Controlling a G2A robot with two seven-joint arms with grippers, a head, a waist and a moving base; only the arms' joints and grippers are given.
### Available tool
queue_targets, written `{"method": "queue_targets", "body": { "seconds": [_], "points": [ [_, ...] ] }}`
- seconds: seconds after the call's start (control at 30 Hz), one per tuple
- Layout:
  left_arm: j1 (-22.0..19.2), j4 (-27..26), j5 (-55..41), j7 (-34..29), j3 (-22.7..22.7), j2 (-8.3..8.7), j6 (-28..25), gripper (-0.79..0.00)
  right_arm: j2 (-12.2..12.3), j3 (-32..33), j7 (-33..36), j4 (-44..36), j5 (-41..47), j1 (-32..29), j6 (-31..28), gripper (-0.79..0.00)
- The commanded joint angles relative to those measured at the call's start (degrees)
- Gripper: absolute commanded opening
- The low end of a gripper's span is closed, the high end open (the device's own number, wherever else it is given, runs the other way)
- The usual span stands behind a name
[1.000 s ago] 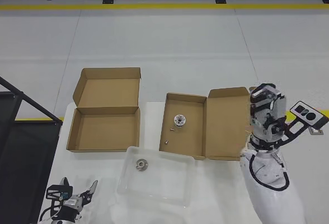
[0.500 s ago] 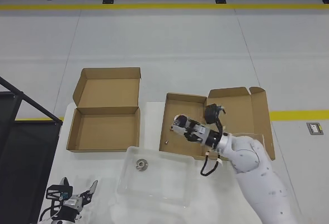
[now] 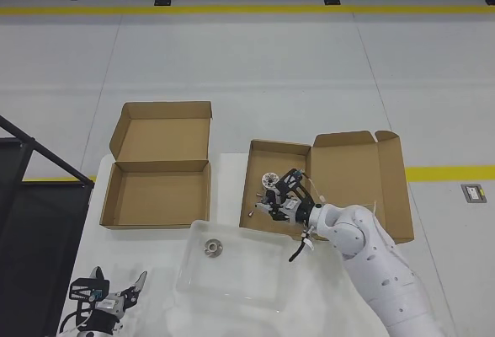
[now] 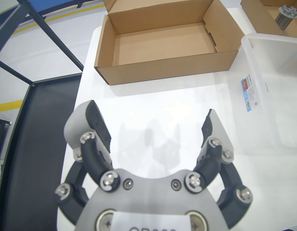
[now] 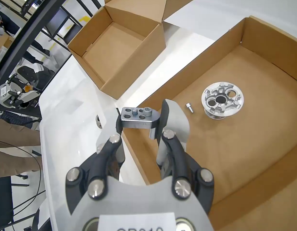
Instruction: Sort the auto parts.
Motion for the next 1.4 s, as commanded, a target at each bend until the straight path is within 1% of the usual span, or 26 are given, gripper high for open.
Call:
{"method": "queue_targets", "body": {
  "seconds": [0.0, 0.07, 0.2, 0.3, 0.47, 0.6, 0.8, 0.87, 0.97, 1.03, 1.1, 1.23, 1.37],
  "points": [
    [0.0, 0.0, 0.0, 0.0, 0.0, 0.00, 0.0, 0.000, 0.0, 0.0, 0.0, 0.0, 0.0, 0.0, 0.0, -0.785],
    [0.0, 0.0, 0.0, 0.0, 0.0, 0.00, 0.0, 0.000, 0.0, 0.0, -0.1, -0.1, -0.2, -0.1, 0.4, -0.785],
    [0.0, 0.0, 0.0, 0.0, 0.0, 0.00, 0.0, 0.000, -0.4, -2.7, -1.0, -1.1, -8.0, -0.6, 10.9, -0.785],
    [0.0, 0.0, 0.0, 0.0, 0.0, 0.00, 0.0, 0.000, -1.1, -5.2, -1.2, 1.6, -12.5, 0.8, 17.9, -0.785],
    [0.0, 0.0, 0.0, 0.0, 0.0, 0.00, 0.0, 0.000, -2.4, -8.6, -1.1, 9.3, -15.7, 4.8, 23.1, -0.785],
    [0.0, 0.0, 0.0, 0.0, 0.0, 0.00, 0.0, 0.000, -3.5, -10.8, -1.8, 14.8, -16.7, 7.4, 25.3, -0.785],
    [0.0, 0.0, 0.0, 0.0, 0.0, 0.00, 0.0, 0.000, -4.7, -11.6, -4.9, 19.5, -14.8, 9.6, 23.8, -0.785],
    [0.0, 0.0, 0.0, 0.0, 0.0, 0.00, 0.0, 0.000, -4.8, -11.5, -6.3, 19.7, -14.5, 9.7, 23.5, -0.785],
    [0.0, 0.0, 0.0, 0.0, 0.0, 0.00, 0.0, 0.000, -4.5, -10.4, -8.5, 18.7, -13.4, 9.4, 21.1, -0.785],
    [0.0, 0.0, 0.0, 0.0, 0.0, 0.00, 0.0, 0.000, -4.1, -9.3, -9.8, 16.5, -12.5, 8.5, 18.9, -0.785],
    [0.0, 0.0, 0.0, 0.0, 0.0, 0.00, 0.0, 0.000, -3.4, -7.9, -10.3, 13.6, -11.1, 7.2, 15.1, -0.785],
    [0.0, 0.0, 0.0, 0.0, 0.0, 0.00, 0.0, 0.000, -2.1, -5.4, -8.4, 6.3, -10.1, 4.1, 8.8, -0.785],
    [0.0, 0.0, 0.0, 0.0, 0.0, 0.00, 0.0, 0.000, -1.1, -4.4, -5.9, -1.5, -8.9, 0.7, 3.3, -0.785]
  ]
}}
